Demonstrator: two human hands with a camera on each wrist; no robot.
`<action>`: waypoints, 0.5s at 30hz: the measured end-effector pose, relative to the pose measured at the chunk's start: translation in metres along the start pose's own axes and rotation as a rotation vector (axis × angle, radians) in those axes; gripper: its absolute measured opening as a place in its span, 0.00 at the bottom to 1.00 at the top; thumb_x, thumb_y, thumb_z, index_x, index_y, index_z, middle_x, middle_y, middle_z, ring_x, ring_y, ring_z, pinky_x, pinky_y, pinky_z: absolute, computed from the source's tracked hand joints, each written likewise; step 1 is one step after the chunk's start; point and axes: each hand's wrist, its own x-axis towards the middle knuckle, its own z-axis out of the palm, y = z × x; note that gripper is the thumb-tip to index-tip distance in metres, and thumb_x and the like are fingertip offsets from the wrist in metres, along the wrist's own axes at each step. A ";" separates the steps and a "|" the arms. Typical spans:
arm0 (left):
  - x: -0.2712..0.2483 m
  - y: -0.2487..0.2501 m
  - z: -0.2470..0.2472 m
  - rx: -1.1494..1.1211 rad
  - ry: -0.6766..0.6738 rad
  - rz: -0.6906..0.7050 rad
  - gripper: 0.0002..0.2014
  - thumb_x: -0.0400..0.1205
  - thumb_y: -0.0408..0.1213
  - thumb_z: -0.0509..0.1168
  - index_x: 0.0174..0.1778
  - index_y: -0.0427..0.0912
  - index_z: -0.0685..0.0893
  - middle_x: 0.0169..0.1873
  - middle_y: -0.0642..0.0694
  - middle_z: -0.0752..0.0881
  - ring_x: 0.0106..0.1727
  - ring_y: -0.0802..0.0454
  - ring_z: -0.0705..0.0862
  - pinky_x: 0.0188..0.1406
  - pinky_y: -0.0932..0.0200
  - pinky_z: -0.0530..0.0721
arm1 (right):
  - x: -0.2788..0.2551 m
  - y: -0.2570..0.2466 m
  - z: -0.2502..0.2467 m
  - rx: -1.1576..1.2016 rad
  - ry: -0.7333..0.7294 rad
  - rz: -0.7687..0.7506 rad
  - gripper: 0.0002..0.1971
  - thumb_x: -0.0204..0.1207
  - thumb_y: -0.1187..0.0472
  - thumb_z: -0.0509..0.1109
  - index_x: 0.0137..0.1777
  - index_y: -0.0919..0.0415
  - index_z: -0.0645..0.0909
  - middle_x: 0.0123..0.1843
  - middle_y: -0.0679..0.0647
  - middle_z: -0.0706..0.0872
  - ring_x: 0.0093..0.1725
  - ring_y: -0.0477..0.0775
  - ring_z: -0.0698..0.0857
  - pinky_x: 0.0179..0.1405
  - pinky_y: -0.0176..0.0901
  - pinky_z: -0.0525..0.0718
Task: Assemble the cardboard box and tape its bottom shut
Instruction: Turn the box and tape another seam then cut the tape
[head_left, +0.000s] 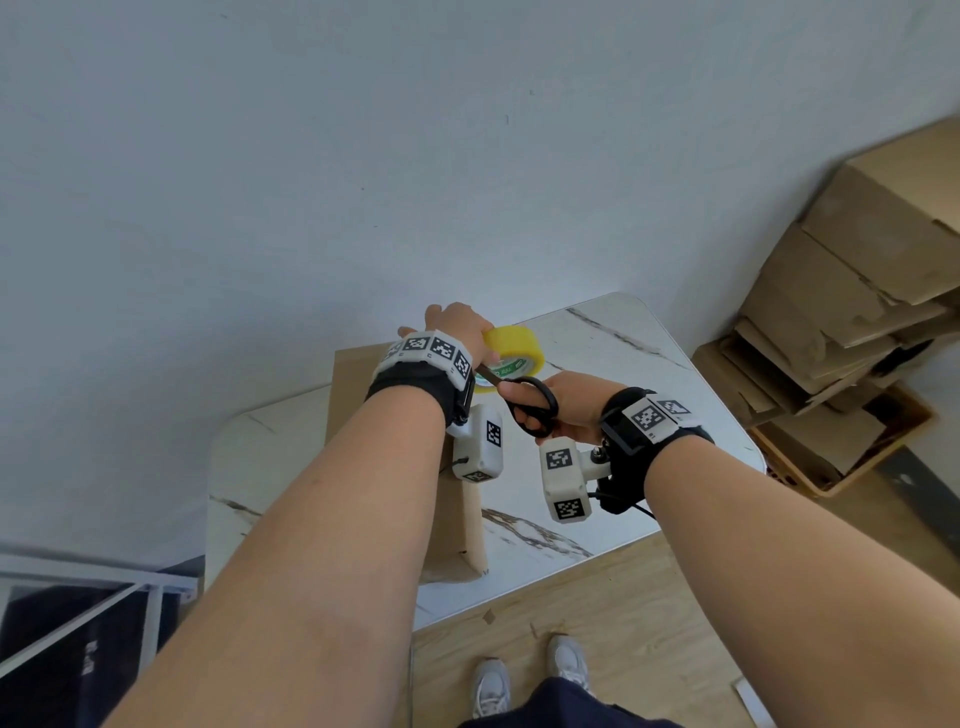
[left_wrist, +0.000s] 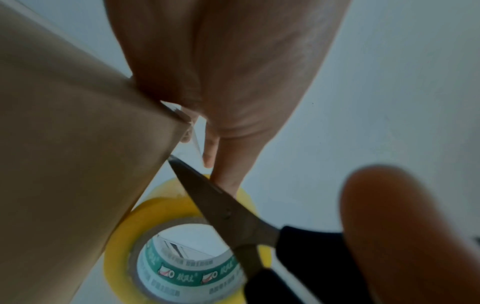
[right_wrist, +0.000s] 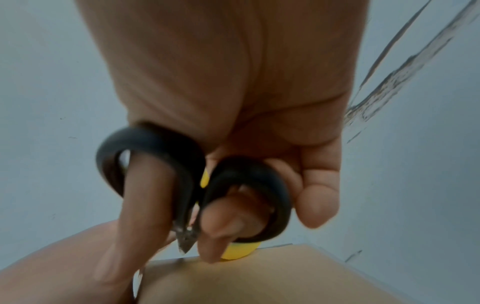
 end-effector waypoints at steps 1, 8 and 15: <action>0.000 -0.001 0.000 -0.009 0.017 0.002 0.20 0.77 0.51 0.70 0.65 0.57 0.83 0.72 0.47 0.75 0.77 0.42 0.66 0.76 0.39 0.66 | 0.000 0.001 -0.001 -0.016 0.009 0.009 0.19 0.80 0.50 0.70 0.32 0.61 0.75 0.22 0.48 0.77 0.21 0.44 0.75 0.28 0.32 0.75; 0.003 -0.004 -0.001 -0.058 0.084 -0.016 0.21 0.79 0.52 0.66 0.69 0.58 0.79 0.72 0.47 0.76 0.76 0.42 0.68 0.75 0.37 0.66 | 0.004 0.015 -0.017 -0.521 0.143 0.219 0.24 0.67 0.34 0.75 0.35 0.58 0.86 0.27 0.50 0.83 0.26 0.49 0.77 0.32 0.39 0.76; -0.001 -0.002 -0.002 -0.181 0.101 -0.045 0.17 0.80 0.48 0.66 0.66 0.58 0.82 0.67 0.48 0.78 0.75 0.39 0.66 0.73 0.31 0.63 | 0.031 0.050 -0.028 -0.833 0.375 0.427 0.21 0.77 0.43 0.68 0.36 0.63 0.76 0.35 0.55 0.81 0.33 0.55 0.77 0.33 0.41 0.73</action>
